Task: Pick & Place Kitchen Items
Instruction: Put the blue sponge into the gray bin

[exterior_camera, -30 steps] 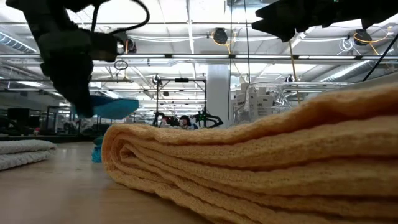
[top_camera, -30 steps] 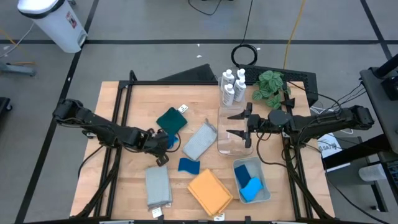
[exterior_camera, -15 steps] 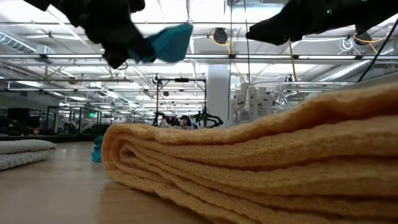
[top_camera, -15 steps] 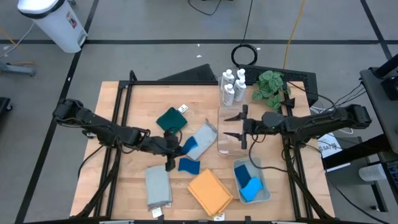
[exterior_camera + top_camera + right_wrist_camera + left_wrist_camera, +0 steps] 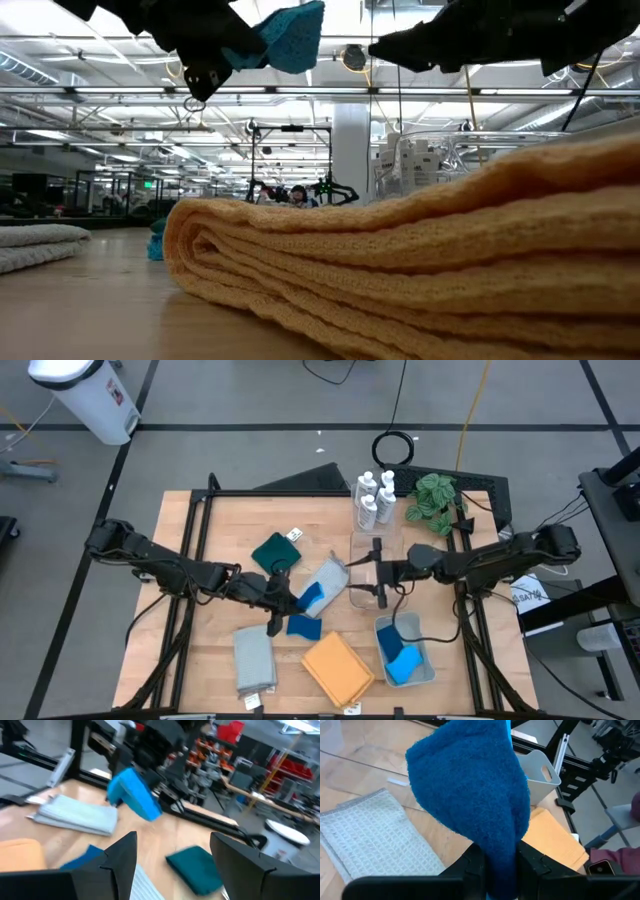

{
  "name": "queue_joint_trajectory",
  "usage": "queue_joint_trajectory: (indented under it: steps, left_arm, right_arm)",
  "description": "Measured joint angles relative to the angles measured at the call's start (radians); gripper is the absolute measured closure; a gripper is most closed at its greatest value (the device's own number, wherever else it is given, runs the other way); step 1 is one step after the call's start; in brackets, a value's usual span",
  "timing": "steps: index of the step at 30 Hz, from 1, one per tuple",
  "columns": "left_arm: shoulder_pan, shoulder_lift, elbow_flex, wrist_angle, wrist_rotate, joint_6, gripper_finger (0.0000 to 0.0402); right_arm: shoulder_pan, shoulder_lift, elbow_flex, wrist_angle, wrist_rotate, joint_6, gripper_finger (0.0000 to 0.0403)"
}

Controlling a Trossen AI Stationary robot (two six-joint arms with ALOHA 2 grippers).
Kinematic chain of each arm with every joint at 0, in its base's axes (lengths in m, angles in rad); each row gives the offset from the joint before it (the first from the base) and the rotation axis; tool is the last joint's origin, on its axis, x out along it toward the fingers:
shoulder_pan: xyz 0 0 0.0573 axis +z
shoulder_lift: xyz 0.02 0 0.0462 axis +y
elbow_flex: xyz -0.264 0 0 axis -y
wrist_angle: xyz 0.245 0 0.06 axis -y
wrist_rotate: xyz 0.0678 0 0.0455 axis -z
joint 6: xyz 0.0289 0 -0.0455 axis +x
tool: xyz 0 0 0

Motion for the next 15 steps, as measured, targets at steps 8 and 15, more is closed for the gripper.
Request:
queue_joint_trajectory:
  steps: [8, 15]
  left_arm:
    - [0.001, 0.013, 0.000, 0.059, 0.003, 0.018, 0.0334]
    - [0.020, 0.048, 0.000, 0.128, 0.019, 0.030, 0.0334]
  right_arm:
    - [0.001, 0.071, 0.000, 0.125, -0.025, 0.000, 0.0179]
    - [0.039, 0.082, 0.043, 0.089, -0.025, -0.006, 0.0179]
